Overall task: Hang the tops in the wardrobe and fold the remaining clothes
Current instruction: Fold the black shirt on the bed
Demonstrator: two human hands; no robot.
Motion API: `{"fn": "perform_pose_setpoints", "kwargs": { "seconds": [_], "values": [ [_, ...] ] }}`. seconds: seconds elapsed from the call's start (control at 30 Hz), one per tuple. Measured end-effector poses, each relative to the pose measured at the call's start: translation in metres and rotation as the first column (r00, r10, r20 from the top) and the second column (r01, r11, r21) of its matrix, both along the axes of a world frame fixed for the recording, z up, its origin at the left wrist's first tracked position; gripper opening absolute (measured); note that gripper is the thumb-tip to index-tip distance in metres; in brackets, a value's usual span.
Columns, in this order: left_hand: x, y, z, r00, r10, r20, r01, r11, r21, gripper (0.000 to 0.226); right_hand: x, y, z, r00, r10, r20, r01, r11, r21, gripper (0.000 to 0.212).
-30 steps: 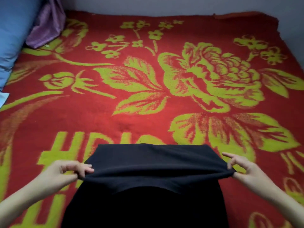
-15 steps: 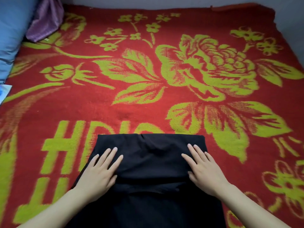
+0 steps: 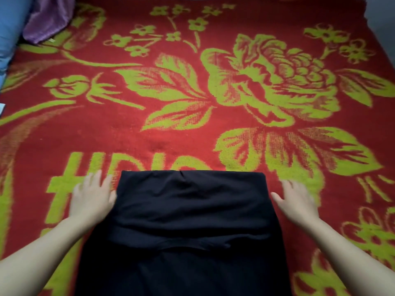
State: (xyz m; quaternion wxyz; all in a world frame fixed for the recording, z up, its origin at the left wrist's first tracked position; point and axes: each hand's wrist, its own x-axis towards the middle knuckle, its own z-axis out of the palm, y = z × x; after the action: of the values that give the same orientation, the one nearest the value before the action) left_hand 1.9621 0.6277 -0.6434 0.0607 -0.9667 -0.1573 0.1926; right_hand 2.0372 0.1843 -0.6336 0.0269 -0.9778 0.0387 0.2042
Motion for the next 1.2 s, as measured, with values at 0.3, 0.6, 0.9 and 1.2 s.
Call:
{"fn": "perform_pose_setpoints", "kwargs": {
  "seconds": [0.3, 0.6, 0.9, 1.2],
  "values": [
    [0.052, -0.023, -0.015, 0.937, -0.233, -0.259, 0.232, 0.972, -0.035, 0.083, 0.034, 0.035, -0.017, 0.944, 0.300, -0.136, -0.316, 0.942, -0.117, 0.077],
    [0.038, 0.001, 0.022, 0.948, -0.319, 0.001, 0.307, 0.910, -0.279, 0.013, 0.012, 0.014, 0.015, 0.889, 0.363, 0.278, -0.377, 0.926, -0.003, 0.018],
    [-0.101, -0.007, 0.069, 0.725, -0.667, 0.172, 0.687, 0.684, -0.245, 0.063, -0.109, -0.033, 0.053, 0.753, 0.624, 0.210, -0.650, 0.756, 0.081, 0.056],
    [-0.142, -0.037, 0.029, 0.811, -0.573, -0.120, 0.549, 0.816, -0.183, 0.057, -0.165, 0.008, 0.026, 0.775, 0.632, -0.008, -0.631, 0.773, -0.068, 0.038]
  ]
}}
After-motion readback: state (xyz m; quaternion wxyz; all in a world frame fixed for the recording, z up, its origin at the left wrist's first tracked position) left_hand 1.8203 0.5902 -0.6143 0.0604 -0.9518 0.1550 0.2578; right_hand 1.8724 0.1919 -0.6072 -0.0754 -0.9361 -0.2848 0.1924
